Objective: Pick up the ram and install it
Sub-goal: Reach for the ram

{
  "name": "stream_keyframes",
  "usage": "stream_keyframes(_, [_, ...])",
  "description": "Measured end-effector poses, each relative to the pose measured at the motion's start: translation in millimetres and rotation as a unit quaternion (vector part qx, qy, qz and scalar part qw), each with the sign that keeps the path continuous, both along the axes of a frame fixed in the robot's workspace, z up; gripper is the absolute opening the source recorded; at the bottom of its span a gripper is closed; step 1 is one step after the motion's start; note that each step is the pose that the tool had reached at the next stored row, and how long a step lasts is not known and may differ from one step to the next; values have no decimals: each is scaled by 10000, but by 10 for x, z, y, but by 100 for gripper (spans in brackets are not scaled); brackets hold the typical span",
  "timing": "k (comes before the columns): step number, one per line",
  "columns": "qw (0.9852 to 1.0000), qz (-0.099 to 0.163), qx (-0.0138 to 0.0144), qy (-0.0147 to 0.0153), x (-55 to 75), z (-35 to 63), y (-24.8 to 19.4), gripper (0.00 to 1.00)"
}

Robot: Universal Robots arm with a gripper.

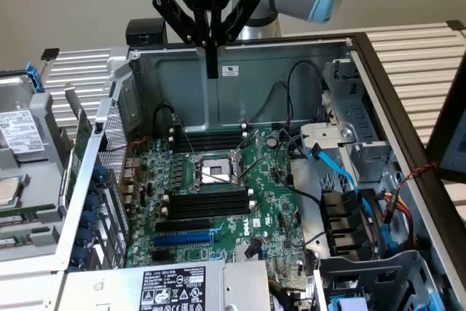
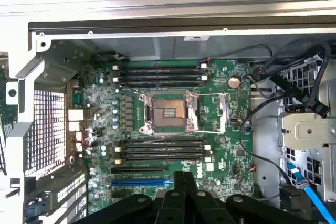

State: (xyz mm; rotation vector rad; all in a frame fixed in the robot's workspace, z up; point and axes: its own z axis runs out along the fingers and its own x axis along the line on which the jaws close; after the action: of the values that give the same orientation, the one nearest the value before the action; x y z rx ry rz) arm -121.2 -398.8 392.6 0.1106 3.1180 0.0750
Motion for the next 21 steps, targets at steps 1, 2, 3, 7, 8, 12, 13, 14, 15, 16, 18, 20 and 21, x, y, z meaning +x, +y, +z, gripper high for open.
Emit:
stream_keyframes(1, [10000, 0, 0, 0, 0, 0, 0, 11])
stream_keyframes(2, [10000, 0, 0, 0, 0, 0, 0, 11])
stream_keyframes(3, [10000, 0, 0, 0, 0, 0, 0, 11])
stream_keyframes(7, [10000, 0, 0, 0, 0, 0, 0, 11])
stream_keyframes(8, [10000, 0, 0, 0, 0, 0, 0, 11])
stream_keyframes(12, [10000, 0, 0, 0, 0, 0, 0, 11])
stream_keyframes(13, [10000, -1, 0, 0, -5, 1, 0, 11])
stream_keyframes(14, [10000, 0, 0, 0, -14, 1, 0, 11])
stream_keyframes(15, [10000, 0, -1, 1, -28, 1, 0, 11])
stream_keyframes(16, [10000, 0, 0, 0, -52, 0, 0, 11])
stream_keyframes(18, [10000, 0, 0, 2, -114, 0, 0, 11])
stream_keyframes(20, [10000, 0, 0, 5, -202, 0, 0, 11])
stream_keyframes(21, [10000, 0, 0, 6, -248, 0, 0, 11])
